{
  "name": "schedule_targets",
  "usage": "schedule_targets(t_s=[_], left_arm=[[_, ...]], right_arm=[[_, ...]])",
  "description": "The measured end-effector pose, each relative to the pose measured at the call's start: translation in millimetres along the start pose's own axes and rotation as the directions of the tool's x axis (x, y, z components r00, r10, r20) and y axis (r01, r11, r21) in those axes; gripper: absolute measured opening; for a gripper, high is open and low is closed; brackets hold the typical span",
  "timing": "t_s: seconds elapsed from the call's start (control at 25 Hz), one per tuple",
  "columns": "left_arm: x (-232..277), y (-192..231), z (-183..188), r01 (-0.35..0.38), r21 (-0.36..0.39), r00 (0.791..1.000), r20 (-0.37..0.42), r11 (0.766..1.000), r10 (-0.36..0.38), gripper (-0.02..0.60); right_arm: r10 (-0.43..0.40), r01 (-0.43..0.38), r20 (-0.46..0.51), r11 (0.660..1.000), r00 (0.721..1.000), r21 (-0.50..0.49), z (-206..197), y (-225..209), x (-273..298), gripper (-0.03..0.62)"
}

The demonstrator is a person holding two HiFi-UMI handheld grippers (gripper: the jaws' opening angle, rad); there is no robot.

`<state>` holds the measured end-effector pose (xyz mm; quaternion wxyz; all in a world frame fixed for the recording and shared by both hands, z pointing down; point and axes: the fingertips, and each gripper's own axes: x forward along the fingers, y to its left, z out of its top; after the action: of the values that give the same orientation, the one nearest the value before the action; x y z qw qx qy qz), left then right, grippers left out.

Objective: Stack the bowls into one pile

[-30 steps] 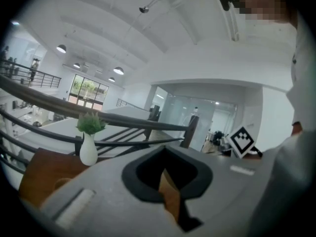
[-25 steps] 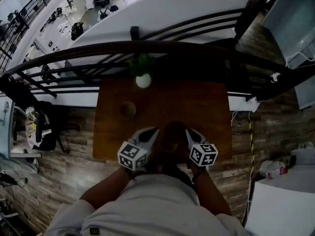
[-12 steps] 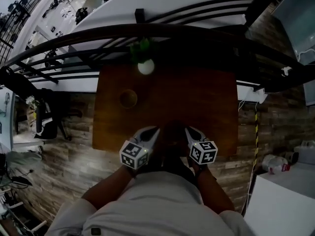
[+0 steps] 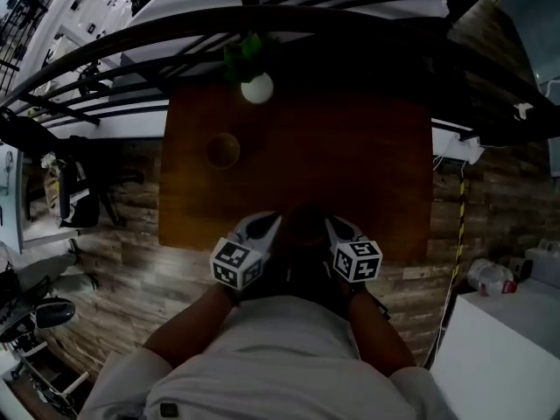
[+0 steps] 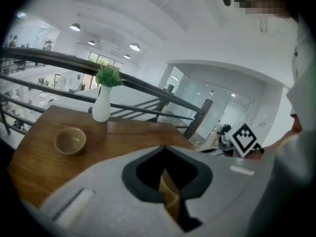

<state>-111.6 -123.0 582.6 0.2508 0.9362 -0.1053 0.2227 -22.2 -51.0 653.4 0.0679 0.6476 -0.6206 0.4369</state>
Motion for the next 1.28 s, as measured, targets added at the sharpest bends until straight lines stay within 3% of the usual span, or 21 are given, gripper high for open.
schedule_targets(t_s=[0.48,0.8,0.84,0.92,1.28], left_arm=[[7.9,12.9,-42.2,-0.019,-0.038,0.998,-0.057,0.999,0.017,0.005],[7.7,15.1,-42.8,-0.037,-0.056,0.998,-0.062,0.998,0.034,0.005],[7.8,14.8,-43.3,-0.038,-0.056,0.997,-0.064,0.998,0.034,0.005],[7.9,14.0,-45.0,-0.038,-0.055,0.997,-0.069,0.998,0.034,0.005],[6.1,14.5,-43.7,-0.038,-0.048,0.997,-0.063,0.998,0.035,0.005]], right_arm=[[0.02,-0.018,-0.068,0.999,0.998,0.028,-39.9,-5.6,25.3,0.018],[0.01,-0.008,-0.078,1.0,0.997,0.024,-43.4,-9.2,33.4,0.02],[-0.002,0.004,-0.091,1.0,0.996,0.028,-46.7,-11.6,35.5,0.031],[-0.025,0.029,-0.117,0.999,0.993,0.034,-52.5,-17.0,38.6,0.177],[-0.04,0.041,-0.087,0.999,0.995,0.013,-40.8,-20.5,33.0,0.175]])
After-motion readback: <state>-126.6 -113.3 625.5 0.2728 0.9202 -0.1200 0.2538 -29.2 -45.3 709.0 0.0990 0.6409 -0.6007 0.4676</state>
